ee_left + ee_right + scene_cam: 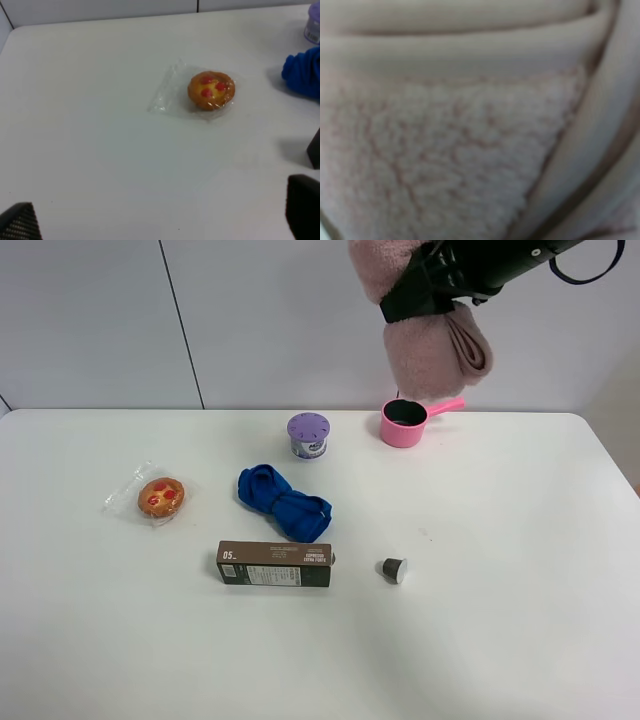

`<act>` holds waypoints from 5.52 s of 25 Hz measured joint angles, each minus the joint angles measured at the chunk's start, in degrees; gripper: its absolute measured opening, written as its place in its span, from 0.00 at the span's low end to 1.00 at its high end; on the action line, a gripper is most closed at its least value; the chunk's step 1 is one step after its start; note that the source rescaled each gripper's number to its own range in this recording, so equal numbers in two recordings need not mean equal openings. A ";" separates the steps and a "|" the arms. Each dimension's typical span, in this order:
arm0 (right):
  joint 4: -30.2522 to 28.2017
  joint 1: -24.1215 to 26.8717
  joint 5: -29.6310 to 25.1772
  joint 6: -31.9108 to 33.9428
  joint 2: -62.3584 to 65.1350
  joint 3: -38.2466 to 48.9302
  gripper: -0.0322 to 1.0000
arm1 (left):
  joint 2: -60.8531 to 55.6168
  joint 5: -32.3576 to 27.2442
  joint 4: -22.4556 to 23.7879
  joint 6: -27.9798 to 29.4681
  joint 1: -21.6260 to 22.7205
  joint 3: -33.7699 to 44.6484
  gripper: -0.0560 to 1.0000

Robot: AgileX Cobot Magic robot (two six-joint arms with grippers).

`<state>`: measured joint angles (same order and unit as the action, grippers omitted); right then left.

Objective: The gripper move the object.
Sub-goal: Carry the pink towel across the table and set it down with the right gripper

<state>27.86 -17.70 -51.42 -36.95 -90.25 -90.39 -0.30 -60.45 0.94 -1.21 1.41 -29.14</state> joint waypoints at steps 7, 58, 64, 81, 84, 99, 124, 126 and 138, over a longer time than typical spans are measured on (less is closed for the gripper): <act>0.05 -4.01 9.04 -2.68 0.00 0.00 0.03 | 0.00 0.00 0.00 0.00 0.00 0.00 1.00; 15.28 -43.05 47.15 -15.83 -32.92 0.00 0.03 | 0.00 0.00 0.00 0.00 0.00 0.00 1.00; 15.28 -43.05 45.15 -15.83 -35.16 0.00 0.03 | 0.00 0.00 0.00 0.00 0.00 0.00 1.00; 15.28 -43.11 44.42 -15.83 -39.41 0.00 0.03 | 0.00 0.00 0.00 0.00 0.00 0.00 1.00; 15.28 -43.11 44.60 -15.83 -39.49 0.00 0.03 | 0.00 0.00 0.00 0.00 0.00 0.00 1.00; 15.28 -43.11 48.49 -15.83 -40.64 0.00 0.03 | 0.00 0.00 0.00 0.00 0.00 0.00 1.00; 15.28 -43.11 47.20 -15.83 -40.64 0.00 0.05 | 0.00 0.00 0.00 0.00 0.00 0.00 1.00; 15.28 -43.11 47.48 -15.83 -40.64 0.00 0.20 | 0.00 0.00 0.00 0.00 0.00 0.00 1.00; 15.28 -43.11 49.08 -15.77 -40.64 0.00 0.58 | 0.00 0.00 0.00 0.00 0.00 0.00 1.00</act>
<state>43.14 -60.80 -2.34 -52.73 -130.89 -90.39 -0.30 -60.45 0.94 -1.21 1.41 -29.14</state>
